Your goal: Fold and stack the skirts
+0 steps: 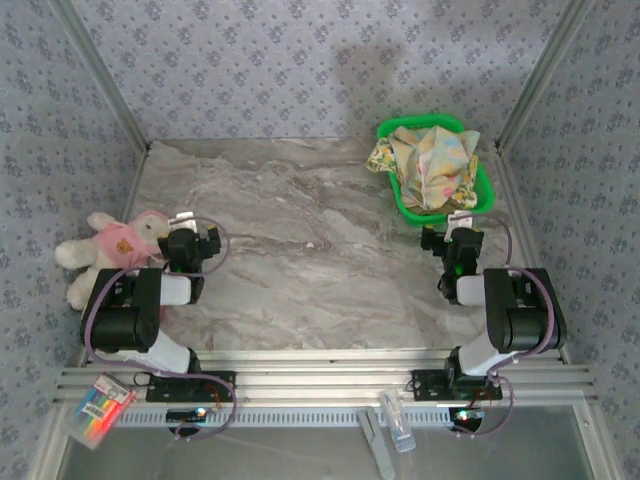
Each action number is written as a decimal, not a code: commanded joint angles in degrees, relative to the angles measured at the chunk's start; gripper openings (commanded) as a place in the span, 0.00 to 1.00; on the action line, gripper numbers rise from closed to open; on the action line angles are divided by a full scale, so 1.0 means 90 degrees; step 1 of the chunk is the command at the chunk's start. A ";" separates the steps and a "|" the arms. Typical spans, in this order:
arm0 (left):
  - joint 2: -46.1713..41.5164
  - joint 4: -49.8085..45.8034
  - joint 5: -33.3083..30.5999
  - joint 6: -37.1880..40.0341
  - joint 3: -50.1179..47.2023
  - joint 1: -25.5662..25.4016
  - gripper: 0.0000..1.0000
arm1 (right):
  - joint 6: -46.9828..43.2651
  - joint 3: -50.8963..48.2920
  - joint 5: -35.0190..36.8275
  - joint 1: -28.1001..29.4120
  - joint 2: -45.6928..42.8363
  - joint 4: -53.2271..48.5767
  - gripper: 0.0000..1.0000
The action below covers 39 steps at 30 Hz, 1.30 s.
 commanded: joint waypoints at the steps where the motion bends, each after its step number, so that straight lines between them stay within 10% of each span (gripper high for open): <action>1: -0.0055 0.0244 -0.0087 -0.0052 0.0048 0.0035 1.00 | 0.0101 -0.0015 0.0132 0.0015 0.0007 0.0158 1.00; 32: -0.0082 0.0286 -0.0057 -0.0035 0.0016 0.0037 1.00 | 0.0106 -0.0058 -0.0066 -0.0028 -0.0021 0.0204 1.00; 39: -0.1552 -0.1615 -0.0051 -0.0138 0.0341 -0.0046 1.00 | 0.0091 -0.0124 -0.0329 -0.0004 -0.1940 -0.1323 1.00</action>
